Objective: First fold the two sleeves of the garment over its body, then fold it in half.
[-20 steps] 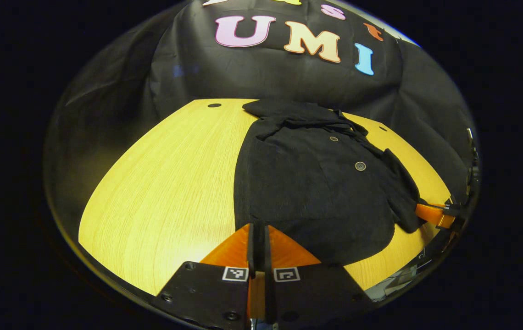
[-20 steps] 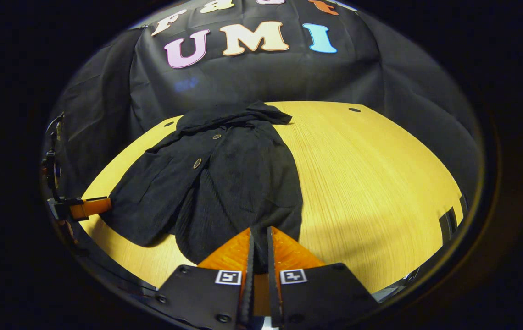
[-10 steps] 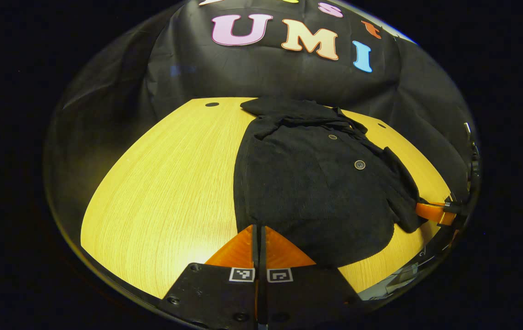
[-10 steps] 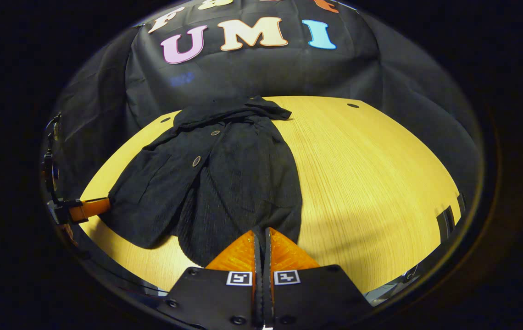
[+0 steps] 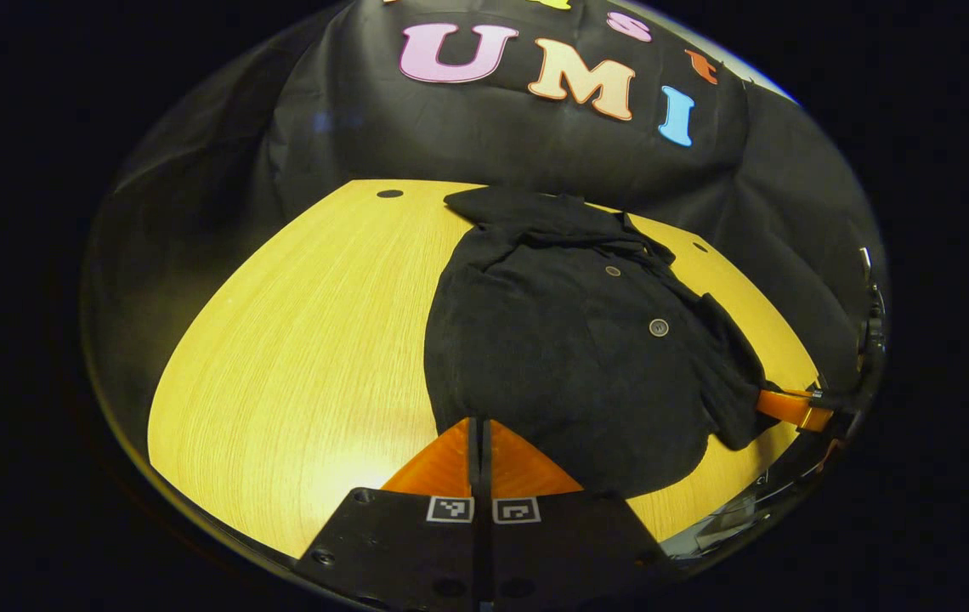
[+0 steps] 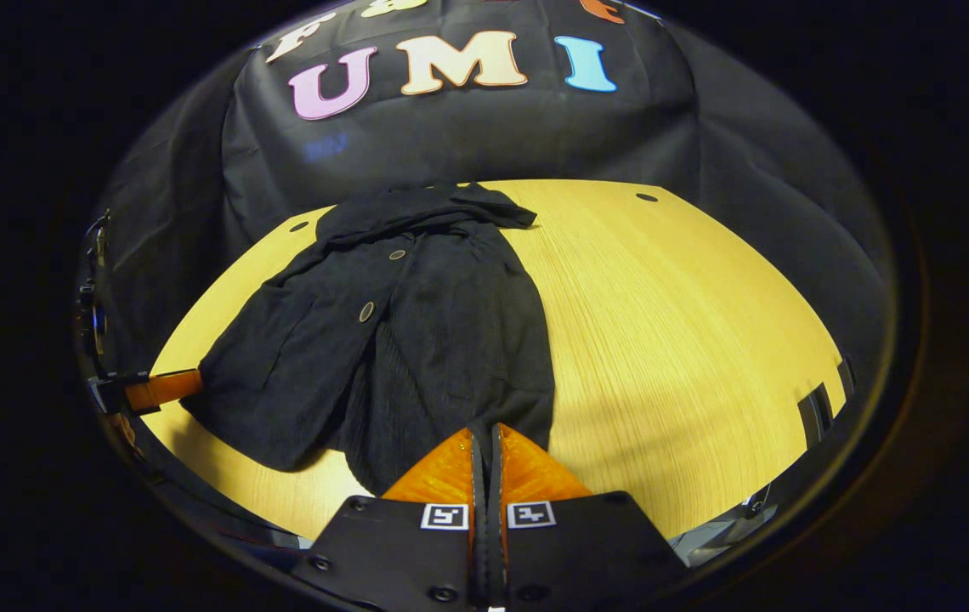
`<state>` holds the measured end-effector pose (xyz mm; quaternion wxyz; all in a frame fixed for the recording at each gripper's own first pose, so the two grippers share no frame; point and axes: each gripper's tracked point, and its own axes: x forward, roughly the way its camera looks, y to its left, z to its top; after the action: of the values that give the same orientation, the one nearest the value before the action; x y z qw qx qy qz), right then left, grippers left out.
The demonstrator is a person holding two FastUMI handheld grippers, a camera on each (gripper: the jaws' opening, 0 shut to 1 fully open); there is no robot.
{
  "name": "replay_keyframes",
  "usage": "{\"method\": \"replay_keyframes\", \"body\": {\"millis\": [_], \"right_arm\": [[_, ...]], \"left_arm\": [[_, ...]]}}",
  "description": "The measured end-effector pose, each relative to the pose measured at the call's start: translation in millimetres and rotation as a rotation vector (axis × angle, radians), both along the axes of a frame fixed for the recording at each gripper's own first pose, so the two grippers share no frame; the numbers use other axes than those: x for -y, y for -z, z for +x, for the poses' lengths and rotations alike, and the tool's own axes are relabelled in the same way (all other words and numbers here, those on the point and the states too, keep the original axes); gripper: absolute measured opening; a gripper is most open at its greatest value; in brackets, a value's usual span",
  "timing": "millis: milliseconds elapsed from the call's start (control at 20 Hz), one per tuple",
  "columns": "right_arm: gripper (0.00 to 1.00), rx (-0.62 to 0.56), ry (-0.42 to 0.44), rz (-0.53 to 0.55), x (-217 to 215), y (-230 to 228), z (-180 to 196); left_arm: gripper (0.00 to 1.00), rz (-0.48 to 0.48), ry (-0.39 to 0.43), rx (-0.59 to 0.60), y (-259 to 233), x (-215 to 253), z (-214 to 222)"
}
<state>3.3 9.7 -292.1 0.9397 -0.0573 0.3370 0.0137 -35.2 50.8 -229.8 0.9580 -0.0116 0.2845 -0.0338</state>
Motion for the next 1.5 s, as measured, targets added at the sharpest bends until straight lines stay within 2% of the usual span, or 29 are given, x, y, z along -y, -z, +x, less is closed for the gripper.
{"method": "replay_keyframes", "body": {"millis": [350, 600, 850, 1150, 1500], "right_arm": [[0.02, 0.072, -0.002, 0.029, -24, -37, 16], [0.02, 0.138, -0.018, 0.03, -43, -67, 37], [0.02, 0.185, -0.054, 0.012, -56, -98, 68], [0.02, 0.261, -0.106, 0.012, -66, -143, 120], [0.02, 0.296, -0.167, 0.037, -65, -187, 211]], "left_arm": [[0.0, -0.03, 0.043, 0.071, -42, -4, 26], [0.0, -0.036, 0.088, 0.126, -75, -2, 56], [0.0, -0.052, 0.098, 0.188, -114, 4, 92], [0.0, -0.039, 0.079, 0.282, -155, 8, 142], [0.0, -0.006, -0.001, 0.39, -195, 5, 219]]}}
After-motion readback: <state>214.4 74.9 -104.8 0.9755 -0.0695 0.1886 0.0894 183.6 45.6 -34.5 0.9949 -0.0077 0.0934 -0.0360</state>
